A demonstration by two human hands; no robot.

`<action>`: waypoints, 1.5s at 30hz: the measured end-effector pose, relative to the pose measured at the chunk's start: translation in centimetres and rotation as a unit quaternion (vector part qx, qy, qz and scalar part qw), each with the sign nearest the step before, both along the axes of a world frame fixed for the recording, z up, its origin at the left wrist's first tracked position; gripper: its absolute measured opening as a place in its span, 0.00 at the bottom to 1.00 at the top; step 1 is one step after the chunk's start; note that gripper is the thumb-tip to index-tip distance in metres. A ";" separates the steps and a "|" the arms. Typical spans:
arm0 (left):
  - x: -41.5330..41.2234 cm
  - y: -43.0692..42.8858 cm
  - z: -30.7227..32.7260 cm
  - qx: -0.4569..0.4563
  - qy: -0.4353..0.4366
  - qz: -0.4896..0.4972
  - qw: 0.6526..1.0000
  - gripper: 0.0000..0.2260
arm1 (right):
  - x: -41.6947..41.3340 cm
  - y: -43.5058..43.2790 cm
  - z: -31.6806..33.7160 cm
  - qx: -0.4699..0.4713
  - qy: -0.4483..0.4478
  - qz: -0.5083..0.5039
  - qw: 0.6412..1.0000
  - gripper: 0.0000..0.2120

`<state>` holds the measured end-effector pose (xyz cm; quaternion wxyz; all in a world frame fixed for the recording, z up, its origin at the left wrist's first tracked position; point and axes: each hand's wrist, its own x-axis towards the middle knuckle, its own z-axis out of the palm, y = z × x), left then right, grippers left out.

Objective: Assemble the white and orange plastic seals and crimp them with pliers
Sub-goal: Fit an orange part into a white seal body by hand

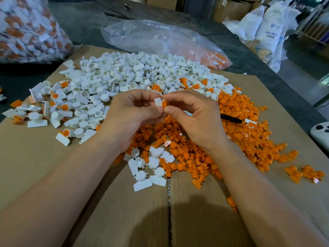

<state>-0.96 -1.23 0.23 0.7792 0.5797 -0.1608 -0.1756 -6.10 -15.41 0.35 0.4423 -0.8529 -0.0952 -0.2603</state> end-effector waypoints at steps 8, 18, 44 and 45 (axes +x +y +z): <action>-0.2 0.2 0.3 -0.007 -0.011 0.018 1.000 0.09 | -0.1 0.1 0.1 0.002 -0.019 0.009 1.000 0.15; -0.2 0.3 0.4 -0.017 -0.006 0.003 1.000 0.11 | 0.0 -0.3 0.0 0.020 -0.010 -0.004 1.000 0.14; -0.6 0.4 0.6 -0.007 0.022 0.002 1.000 0.06 | 0.1 -0.5 -0.1 0.001 -0.016 0.011 1.000 0.14; -0.5 0.4 0.5 -0.004 0.020 0.001 1.000 0.06 | 0.1 -0.5 -0.1 -0.004 -0.016 0.010 1.000 0.14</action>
